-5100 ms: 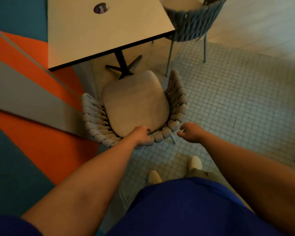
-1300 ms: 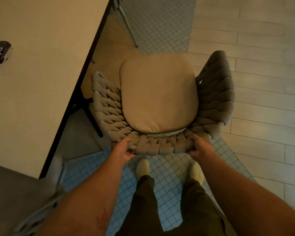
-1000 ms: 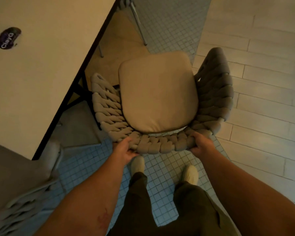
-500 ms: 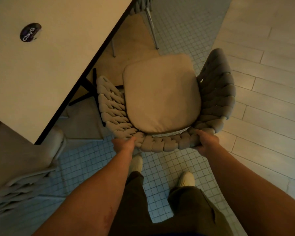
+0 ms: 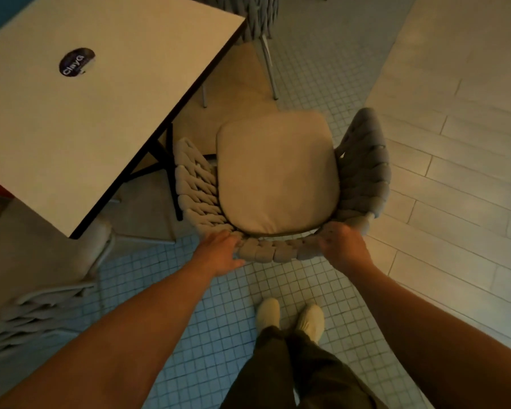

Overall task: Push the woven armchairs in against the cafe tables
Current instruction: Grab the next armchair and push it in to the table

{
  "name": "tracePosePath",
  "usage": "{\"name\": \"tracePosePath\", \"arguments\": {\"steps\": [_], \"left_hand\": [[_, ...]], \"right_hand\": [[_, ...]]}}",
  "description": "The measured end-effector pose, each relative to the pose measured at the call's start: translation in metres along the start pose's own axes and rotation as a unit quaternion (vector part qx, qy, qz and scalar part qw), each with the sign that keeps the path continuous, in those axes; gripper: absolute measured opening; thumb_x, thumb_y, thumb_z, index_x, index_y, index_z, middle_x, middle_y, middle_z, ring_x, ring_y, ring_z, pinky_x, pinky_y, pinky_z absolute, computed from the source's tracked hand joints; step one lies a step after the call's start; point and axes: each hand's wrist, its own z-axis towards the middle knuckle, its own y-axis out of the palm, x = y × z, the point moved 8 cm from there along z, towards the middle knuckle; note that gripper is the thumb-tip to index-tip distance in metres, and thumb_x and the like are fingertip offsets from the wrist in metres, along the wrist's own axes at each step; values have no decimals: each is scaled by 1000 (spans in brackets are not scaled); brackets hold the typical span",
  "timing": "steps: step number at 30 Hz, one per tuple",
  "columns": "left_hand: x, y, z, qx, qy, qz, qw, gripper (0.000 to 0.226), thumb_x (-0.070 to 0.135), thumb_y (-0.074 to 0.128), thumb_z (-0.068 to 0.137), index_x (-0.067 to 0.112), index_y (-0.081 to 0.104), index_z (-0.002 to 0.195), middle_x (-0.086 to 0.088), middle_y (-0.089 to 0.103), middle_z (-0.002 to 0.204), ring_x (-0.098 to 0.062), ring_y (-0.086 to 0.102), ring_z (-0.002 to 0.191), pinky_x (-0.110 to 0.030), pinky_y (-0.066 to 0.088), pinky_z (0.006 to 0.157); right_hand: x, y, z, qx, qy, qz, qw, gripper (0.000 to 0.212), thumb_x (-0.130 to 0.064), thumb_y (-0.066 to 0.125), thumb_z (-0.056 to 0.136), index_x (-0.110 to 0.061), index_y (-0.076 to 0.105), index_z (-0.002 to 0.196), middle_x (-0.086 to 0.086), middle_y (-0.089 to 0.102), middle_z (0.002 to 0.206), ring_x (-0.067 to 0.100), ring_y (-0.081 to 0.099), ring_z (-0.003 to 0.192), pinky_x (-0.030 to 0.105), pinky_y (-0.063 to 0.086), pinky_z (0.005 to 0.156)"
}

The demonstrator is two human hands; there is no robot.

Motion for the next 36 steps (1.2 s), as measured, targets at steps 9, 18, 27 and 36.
{"name": "tracePosePath", "arguments": {"steps": [9, 18, 27, 36], "left_hand": [[-15, -2, 26, -55, 55, 147, 986, 84, 89, 38, 77, 42, 40, 146, 3, 47, 150, -22, 41, 138, -57, 16, 113], [-21, 7, 30, -68, 39, 174, 981, 97, 98, 12, 67, 52, 19, 151, 8, 38, 159, -29, 31, 145, -73, -5, 112], [-8, 19, 14, -36, 19, 144, 989, 105, 99, 0, 60, 49, 31, 148, 10, 46, 152, -27, 37, 140, -71, -7, 114], [37, 54, -3, 7, -43, 74, 996, 98, 101, 6, 65, 49, 40, 141, 8, 58, 141, -29, 43, 136, -72, -7, 111]], "right_hand": [[-11, 73, 16, -164, -138, -298, 930, 75, -86, 40, 69, -34, 61, 118, -5, 66, 114, 22, 57, 114, 43, 37, 100], [-12, 73, 28, -95, -227, -304, 920, 81, -98, 30, 64, -34, 66, 96, -12, 70, 91, 12, 65, 84, 28, 45, 67], [-4, 65, 27, -67, -303, -322, 894, 85, -100, 24, 63, -30, 66, 89, -11, 70, 81, 14, 65, 73, 26, 41, 58], [18, 40, 40, -118, -370, -327, 862, 88, -101, 23, 62, -37, 65, 105, -12, 71, 93, 14, 67, 83, 28, 52, 71]]}}
